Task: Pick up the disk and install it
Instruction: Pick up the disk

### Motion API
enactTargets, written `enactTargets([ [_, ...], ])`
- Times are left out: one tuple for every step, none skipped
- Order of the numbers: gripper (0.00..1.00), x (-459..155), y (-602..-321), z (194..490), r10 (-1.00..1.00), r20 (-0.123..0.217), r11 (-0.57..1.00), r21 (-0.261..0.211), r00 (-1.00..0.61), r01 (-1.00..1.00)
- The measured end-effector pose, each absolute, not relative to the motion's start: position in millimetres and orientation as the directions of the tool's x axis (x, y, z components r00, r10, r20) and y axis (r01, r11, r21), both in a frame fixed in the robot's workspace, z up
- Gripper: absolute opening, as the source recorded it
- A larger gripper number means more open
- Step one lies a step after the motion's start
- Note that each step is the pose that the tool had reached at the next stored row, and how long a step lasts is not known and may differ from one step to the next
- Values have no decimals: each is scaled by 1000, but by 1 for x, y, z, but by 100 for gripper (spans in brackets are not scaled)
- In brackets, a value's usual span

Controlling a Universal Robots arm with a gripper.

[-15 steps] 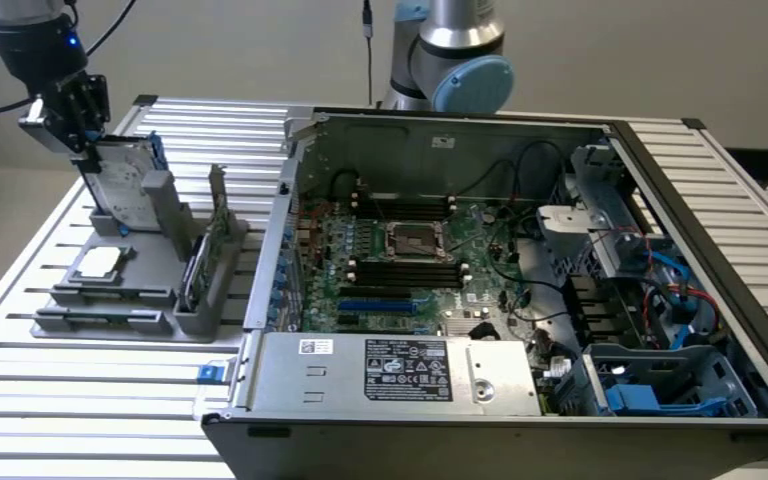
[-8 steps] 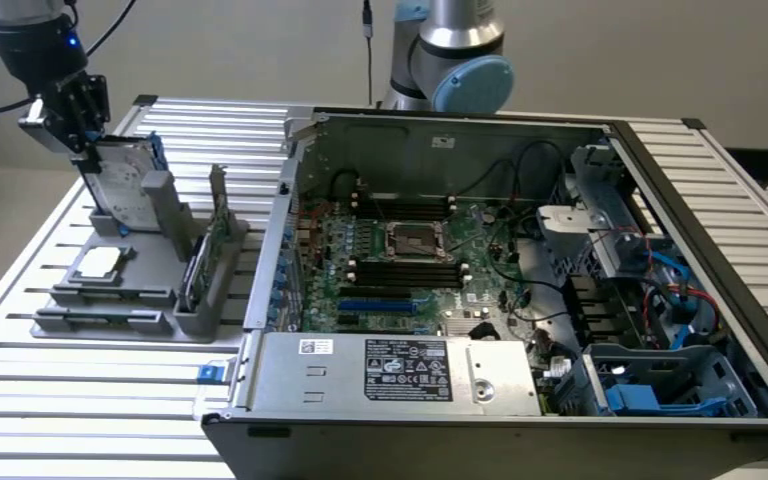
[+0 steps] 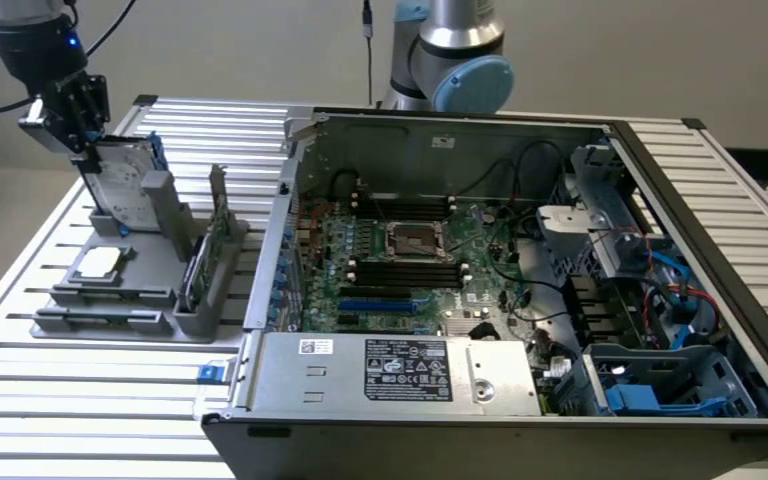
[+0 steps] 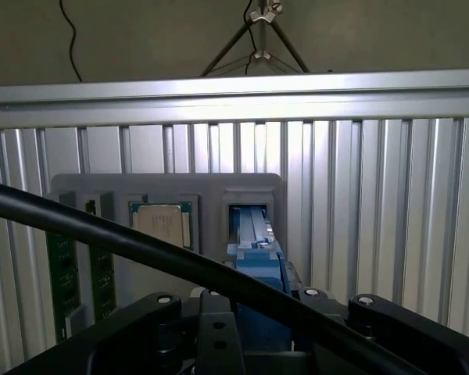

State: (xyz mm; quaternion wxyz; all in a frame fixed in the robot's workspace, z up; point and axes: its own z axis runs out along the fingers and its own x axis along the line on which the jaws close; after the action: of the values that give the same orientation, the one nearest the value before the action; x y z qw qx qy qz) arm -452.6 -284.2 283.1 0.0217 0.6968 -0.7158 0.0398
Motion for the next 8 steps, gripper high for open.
enactTargets([
  [33, -453, -284, 283, -996, 87, 26, -27, -28, -999],
  [33, -453, -284, 283, -996, 87, 26, -27, -28, -999],
  [33, -453, -284, 283, -996, 87, 26, -27, -28, -999],
  [33, -453, -284, 283, -996, 87, 26, -27, -28, -999],
  [33, -453, -284, 283, -996, 87, 26, -27, -28, -999],
  [33, -453, -284, 283, -996, 87, 26, -27, -28, -999],
  [33, -453, -284, 283, -996, 87, 26, -27, -28, -999],
  [33, -453, -284, 283, -996, 87, 26, -27, -28, -999],
])
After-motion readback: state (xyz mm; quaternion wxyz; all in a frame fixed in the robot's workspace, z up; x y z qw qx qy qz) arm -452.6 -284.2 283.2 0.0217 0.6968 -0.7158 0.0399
